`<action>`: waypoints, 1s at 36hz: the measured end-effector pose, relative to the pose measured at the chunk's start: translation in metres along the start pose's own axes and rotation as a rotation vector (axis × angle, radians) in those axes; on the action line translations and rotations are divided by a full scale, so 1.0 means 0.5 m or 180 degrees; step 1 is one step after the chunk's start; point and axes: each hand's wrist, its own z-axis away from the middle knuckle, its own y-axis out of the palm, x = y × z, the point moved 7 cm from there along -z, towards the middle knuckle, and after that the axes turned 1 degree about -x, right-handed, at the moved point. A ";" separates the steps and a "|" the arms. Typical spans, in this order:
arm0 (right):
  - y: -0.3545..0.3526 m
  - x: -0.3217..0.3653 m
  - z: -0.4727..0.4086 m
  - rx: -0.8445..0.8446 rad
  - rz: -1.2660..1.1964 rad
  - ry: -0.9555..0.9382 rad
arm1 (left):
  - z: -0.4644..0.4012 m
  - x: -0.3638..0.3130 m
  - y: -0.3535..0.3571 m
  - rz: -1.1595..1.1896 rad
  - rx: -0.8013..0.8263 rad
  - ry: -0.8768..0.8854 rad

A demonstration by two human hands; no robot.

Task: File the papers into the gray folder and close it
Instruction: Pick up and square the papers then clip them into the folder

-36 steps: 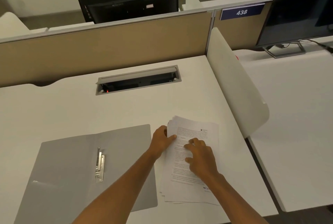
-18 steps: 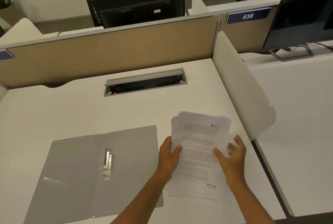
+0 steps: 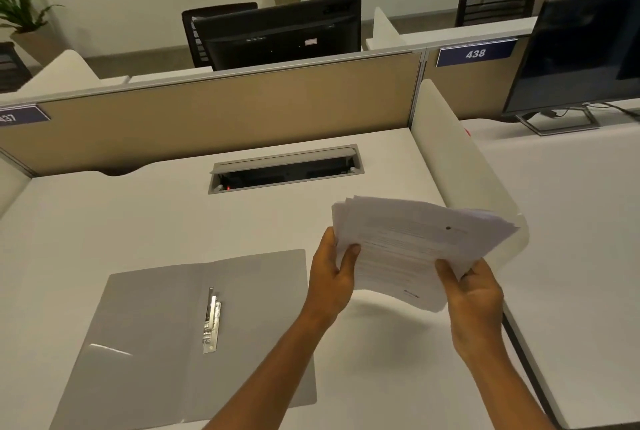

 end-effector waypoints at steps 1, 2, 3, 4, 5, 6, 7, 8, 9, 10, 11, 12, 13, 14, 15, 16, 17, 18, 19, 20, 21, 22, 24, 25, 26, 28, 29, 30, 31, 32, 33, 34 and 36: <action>-0.002 -0.009 0.010 -0.0008 -0.0011 0.0007 | 0.008 0.006 -0.003 -0.0021 -0.0030 0.0031; -0.002 -0.023 0.020 0.0006 -0.0017 0.0040 | 0.018 0.015 -0.004 -0.0024 -0.0059 0.0039; -0.001 -0.042 0.031 0.0037 -0.0017 0.0099 | 0.030 0.028 -0.004 -0.0005 -0.0084 0.0010; -0.001 -0.062 0.040 0.0066 0.0006 0.0179 | 0.044 0.043 -0.002 0.0008 -0.0096 -0.0044; 0.000 -0.081 0.049 0.0078 0.0048 0.0268 | 0.058 0.058 0.001 -0.0029 -0.0089 -0.0098; 0.001 -0.096 0.056 0.0072 0.0095 0.0356 | 0.071 0.072 0.005 -0.0119 -0.0083 -0.0140; 0.001 -0.106 0.062 0.0050 0.0143 0.0438 | 0.083 0.086 0.009 -0.0236 -0.0085 -0.0162; 0.002 -0.112 0.065 0.0014 0.0196 0.0502 | 0.092 0.100 0.012 -0.0326 -0.0086 -0.0182; 0.003 -0.115 0.066 -0.0014 0.0241 0.0547 | 0.100 0.113 0.015 -0.0375 -0.0089 -0.0218; 0.004 -0.117 0.066 -0.0042 0.0267 0.0579 | 0.103 0.125 0.016 -0.0387 -0.0094 -0.0259; 0.004 -0.119 0.064 -0.0071 0.0285 0.0612 | 0.104 0.135 0.016 -0.0383 -0.0103 -0.0293; 0.005 -0.123 0.063 -0.0091 0.0307 0.0658 | 0.103 0.143 0.015 -0.0377 -0.0113 -0.0324; 0.005 -0.127 0.061 -0.0103 0.0342 0.0705 | 0.100 0.149 0.013 -0.0374 -0.0118 -0.0354; 0.005 -0.129 0.060 -0.0101 0.0390 0.0731 | 0.097 0.152 0.011 -0.0379 -0.0122 -0.0373; 0.006 -0.128 0.058 -0.0095 0.0419 0.0730 | 0.093 0.152 0.008 -0.0390 -0.0132 -0.0378; 0.007 -0.124 0.057 -0.0094 0.0422 0.0718 | 0.088 0.150 0.005 -0.0403 -0.0152 -0.0371; 0.009 -0.116 0.057 -0.0087 0.0410 0.0681 | 0.083 0.145 0.000 -0.0411 -0.0182 -0.0349; 0.014 -0.105 0.058 -0.0065 0.0410 0.0611 | 0.078 0.139 -0.005 -0.0420 -0.0208 -0.0319; 0.019 -0.093 0.059 -0.0035 0.0435 0.0530 | 0.073 0.134 -0.012 -0.0425 -0.0214 -0.0306; 0.024 -0.084 0.060 -0.0010 0.0471 0.0470 | 0.068 0.129 -0.019 -0.0404 -0.0201 -0.0322; 0.031 -0.078 0.062 0.0007 0.0512 0.0446 | 0.064 0.126 -0.027 -0.0374 -0.0180 -0.0352; 0.039 -0.075 0.066 0.0030 0.0567 0.0437 | 0.062 0.124 -0.037 -0.0378 -0.0163 -0.0376; 0.057 -0.070 0.074 0.0077 0.0705 0.0431 | 0.065 0.126 -0.061 -0.0481 -0.0143 -0.0443; 0.067 -0.071 0.079 0.0088 0.0771 0.0447 | 0.069 0.130 -0.073 -0.0529 -0.0143 -0.0489; 0.076 -0.073 0.085 0.0094 0.0824 0.0479 | 0.074 0.136 -0.086 -0.0564 -0.0149 -0.0552; 0.098 -0.083 0.098 0.0129 0.0874 0.0577 | 0.087 0.153 -0.114 -0.0618 -0.0169 -0.0756; 0.110 -0.091 0.104 0.0166 0.0893 0.0646 | 0.095 0.163 -0.129 -0.0658 -0.0181 -0.0880; 0.123 -0.101 0.112 0.0213 0.0911 0.0732 | 0.103 0.172 -0.144 -0.0692 -0.0189 -0.1003; 0.136 -0.112 0.121 0.0269 0.0920 0.0829 | 0.112 0.183 -0.160 -0.0707 -0.0199 -0.1121; 0.149 -0.123 0.130 0.0325 0.0921 0.0923 | 0.120 0.194 -0.177 -0.0714 -0.0216 -0.1228; 0.162 -0.134 0.139 0.0378 0.0916 0.1015 | 0.128 0.204 -0.194 -0.0720 -0.0237 -0.1330; 0.175 -0.145 0.148 0.0423 0.0906 0.1105 | 0.136 0.214 -0.212 -0.0720 -0.0256 -0.1428; 0.200 -0.168 0.166 0.0501 0.0879 0.1281 | 0.153 0.234 -0.247 -0.0711 -0.0273 -0.1624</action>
